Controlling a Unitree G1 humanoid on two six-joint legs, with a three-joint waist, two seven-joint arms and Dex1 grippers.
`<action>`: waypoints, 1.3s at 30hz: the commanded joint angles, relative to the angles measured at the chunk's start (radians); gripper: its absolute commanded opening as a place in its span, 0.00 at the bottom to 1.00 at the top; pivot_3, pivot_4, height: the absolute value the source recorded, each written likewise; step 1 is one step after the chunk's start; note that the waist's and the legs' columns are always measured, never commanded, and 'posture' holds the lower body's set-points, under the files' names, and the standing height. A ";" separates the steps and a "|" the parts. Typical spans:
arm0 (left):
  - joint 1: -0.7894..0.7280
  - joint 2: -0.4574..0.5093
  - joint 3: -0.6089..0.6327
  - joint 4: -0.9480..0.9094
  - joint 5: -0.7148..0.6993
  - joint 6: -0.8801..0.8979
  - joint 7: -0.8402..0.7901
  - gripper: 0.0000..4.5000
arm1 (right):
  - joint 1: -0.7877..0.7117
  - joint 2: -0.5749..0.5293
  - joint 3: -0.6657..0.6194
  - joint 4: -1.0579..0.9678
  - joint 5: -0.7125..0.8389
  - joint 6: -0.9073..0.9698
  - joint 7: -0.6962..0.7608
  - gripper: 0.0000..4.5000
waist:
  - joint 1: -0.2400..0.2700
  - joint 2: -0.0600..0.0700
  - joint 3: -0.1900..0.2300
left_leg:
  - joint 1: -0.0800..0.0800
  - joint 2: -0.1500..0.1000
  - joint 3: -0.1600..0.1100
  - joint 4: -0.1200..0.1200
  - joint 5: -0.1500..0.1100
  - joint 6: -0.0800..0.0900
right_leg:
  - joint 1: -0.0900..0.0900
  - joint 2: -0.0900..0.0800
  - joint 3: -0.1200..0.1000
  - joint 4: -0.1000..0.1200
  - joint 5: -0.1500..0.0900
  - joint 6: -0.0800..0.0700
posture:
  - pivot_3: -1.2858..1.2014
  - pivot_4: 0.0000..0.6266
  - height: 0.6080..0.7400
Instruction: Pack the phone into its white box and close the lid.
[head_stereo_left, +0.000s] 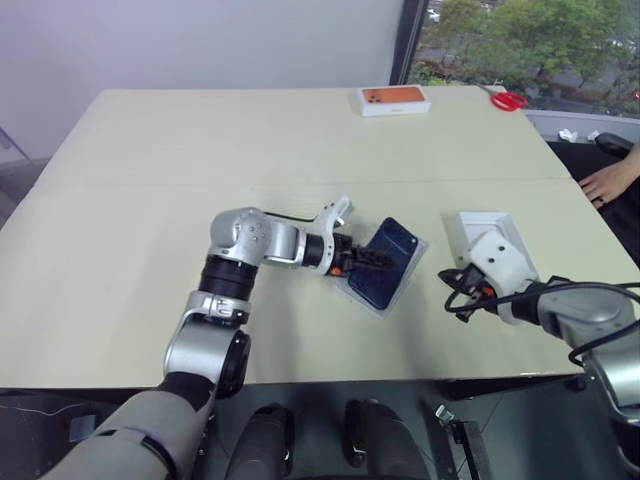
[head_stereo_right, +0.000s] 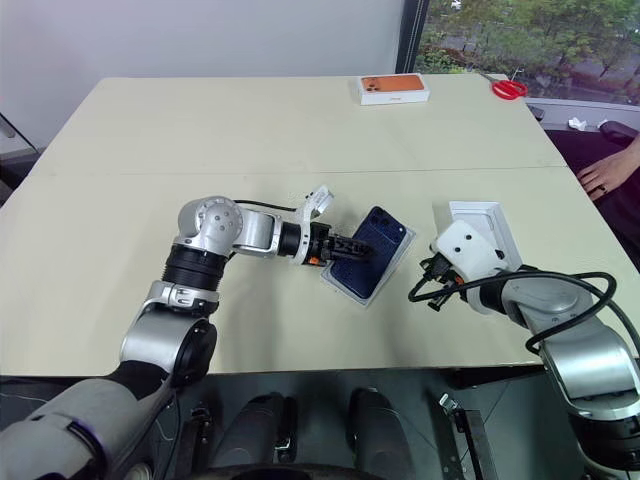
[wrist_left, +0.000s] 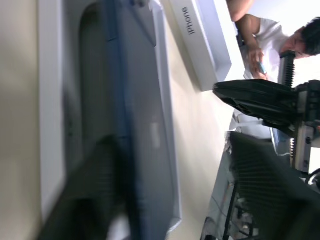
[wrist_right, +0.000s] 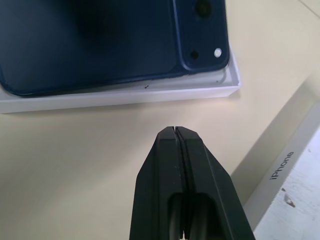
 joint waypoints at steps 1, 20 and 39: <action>-0.023 0.025 0.005 -0.037 -0.008 0.015 -0.044 0.99 | -0.022 -0.014 -0.006 -0.007 0.009 -0.015 -0.011 0.00 | -0.001 0.000 0.000 | 0.000 0.000 0.000 0.000 0.000 0.000 | 0.000 0.000 0.000 0.000 0.000 0.000 | 0.52 0.24 1.00; 0.123 0.285 -0.123 -0.322 0.221 -0.497 -0.176 0.94 | -0.091 0.000 0.048 0.071 -0.005 -0.007 -0.068 0.00 | 0.000 0.001 0.000 | 0.002 0.001 0.001 0.000 0.000 0.000 | 0.001 -0.001 0.002 0.001 0.000 0.000 | 0.52 0.24 1.00; 0.212 0.334 -0.526 -0.354 0.531 -0.761 -0.467 0.01 | -0.208 0.097 0.227 0.110 -0.033 0.149 -0.221 0.00 | -0.001 0.001 0.000 | 0.001 0.001 0.001 0.001 0.000 0.001 | 0.001 0.001 0.001 0.001 0.000 0.000 | 0.52 0.24 1.00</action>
